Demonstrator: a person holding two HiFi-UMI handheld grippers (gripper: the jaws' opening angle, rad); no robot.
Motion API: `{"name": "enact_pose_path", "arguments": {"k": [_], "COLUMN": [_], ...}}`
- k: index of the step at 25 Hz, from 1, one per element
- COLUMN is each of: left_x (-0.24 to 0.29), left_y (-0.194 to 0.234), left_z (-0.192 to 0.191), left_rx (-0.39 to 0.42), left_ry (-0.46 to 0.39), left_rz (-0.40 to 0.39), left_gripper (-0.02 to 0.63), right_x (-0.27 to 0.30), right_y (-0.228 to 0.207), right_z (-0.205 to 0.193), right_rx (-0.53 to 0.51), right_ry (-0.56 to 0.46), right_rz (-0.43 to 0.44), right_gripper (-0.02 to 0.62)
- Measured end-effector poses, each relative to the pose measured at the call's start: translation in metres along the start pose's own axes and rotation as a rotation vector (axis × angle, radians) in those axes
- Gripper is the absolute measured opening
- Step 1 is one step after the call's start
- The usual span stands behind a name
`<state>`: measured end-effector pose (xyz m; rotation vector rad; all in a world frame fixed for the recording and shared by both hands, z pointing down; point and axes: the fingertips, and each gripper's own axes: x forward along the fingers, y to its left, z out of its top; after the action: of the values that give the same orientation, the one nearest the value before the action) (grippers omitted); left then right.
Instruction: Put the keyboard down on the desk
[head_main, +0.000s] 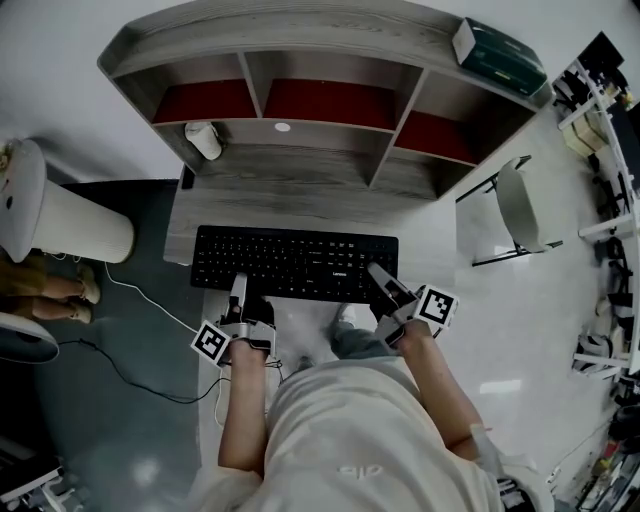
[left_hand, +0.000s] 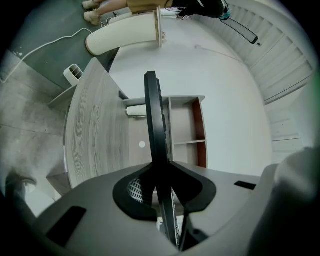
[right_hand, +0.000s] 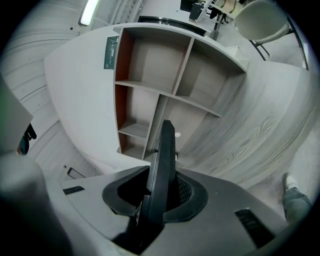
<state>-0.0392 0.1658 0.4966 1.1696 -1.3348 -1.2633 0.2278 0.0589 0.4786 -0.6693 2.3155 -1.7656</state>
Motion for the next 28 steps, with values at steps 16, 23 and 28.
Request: {"name": "enact_pose_path", "arguments": {"k": [16, 23, 28], "left_x": [0.06, 0.096, 0.128], "left_y": [0.015, 0.035, 0.054], "left_z": [-0.009, 0.019, 0.049], "left_rx": [0.004, -0.022, -0.06], "left_ry": [-0.082, -0.04, 0.018], "left_rz": [0.081, 0.105, 0.129], "left_gripper": [0.087, 0.086, 0.086], "right_x": [0.041, 0.078, 0.112], "right_y": [-0.048, -0.059, -0.062], "right_z": [0.06, 0.065, 0.065], "right_rx": [0.062, 0.084, 0.08], "right_ry": [0.087, 0.061, 0.023], "right_rz": [-0.037, -0.085, -0.13], "right_gripper": [0.114, 0.114, 0.114]}}
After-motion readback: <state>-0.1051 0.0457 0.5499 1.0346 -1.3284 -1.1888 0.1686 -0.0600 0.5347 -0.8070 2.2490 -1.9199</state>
